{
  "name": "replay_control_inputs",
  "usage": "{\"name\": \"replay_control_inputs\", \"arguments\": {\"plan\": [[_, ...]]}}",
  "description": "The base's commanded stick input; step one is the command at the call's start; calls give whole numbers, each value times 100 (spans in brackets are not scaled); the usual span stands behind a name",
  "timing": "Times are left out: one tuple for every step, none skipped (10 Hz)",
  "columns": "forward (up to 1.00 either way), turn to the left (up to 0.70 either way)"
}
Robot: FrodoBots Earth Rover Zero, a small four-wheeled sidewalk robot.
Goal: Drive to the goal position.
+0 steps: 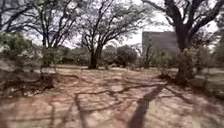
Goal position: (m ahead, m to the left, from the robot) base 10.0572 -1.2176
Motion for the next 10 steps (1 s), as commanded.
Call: {"name": "replay_control_inputs", "arguments": {"plan": [[70, 0], [70, 0], [70, 0], [70, 0], [70, 0], [70, 0], [70, 0], [70, 0], [70, 0], [70, 0]]}}
